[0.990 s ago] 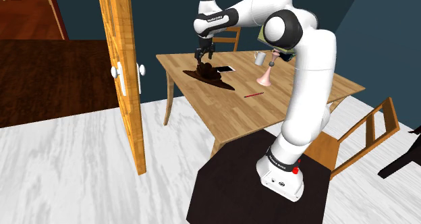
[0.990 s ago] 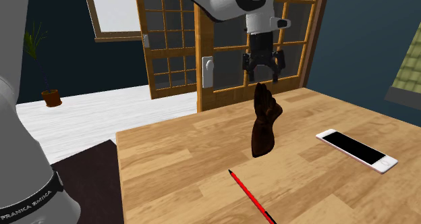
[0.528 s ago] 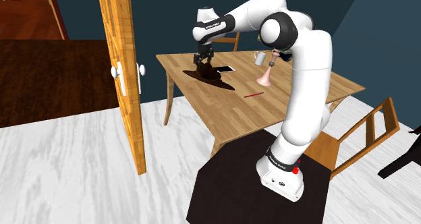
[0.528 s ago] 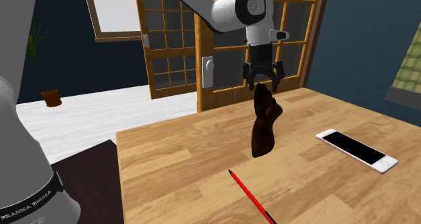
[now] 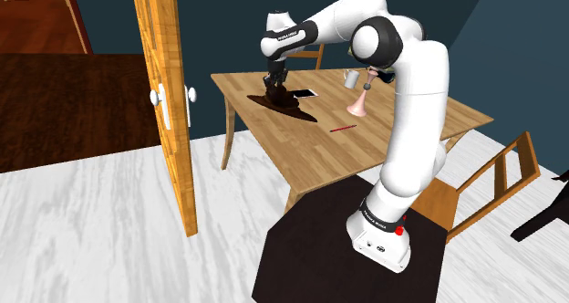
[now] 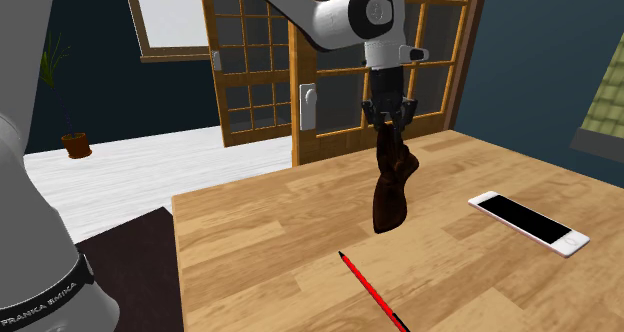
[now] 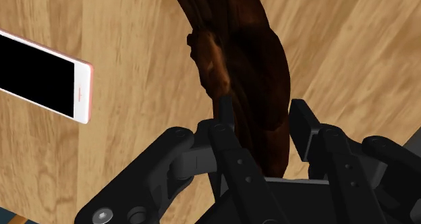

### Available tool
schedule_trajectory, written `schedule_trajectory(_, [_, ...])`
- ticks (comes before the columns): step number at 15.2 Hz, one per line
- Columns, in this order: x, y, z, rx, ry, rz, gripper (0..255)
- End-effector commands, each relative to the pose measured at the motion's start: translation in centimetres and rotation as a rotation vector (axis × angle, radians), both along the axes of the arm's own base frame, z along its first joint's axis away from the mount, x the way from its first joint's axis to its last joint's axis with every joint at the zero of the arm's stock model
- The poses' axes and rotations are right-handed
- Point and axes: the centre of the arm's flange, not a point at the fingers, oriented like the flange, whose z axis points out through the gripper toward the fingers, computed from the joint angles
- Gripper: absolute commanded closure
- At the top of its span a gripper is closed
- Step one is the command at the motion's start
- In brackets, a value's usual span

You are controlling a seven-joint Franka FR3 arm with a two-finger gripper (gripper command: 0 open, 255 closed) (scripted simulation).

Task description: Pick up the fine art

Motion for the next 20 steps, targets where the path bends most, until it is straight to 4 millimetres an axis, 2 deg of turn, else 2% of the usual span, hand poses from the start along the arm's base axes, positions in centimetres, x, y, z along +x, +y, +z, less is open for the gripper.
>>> schedule_trajectory(1, [0.0, 0.0, -0.1, 0.0, 0.001, 0.0, 255])
schedule_trajectory(3, [0.1, 0.0, 0.0, 0.0, 0.001, 0.0, 255])
schedule_trajectory(18, [0.1, 0.0, 7.9, 0.0, 0.001, 0.0, 255])
schedule_trajectory(20, [0.0, 0.0, 8.0, 0.0, 0.001, 0.0, 255])
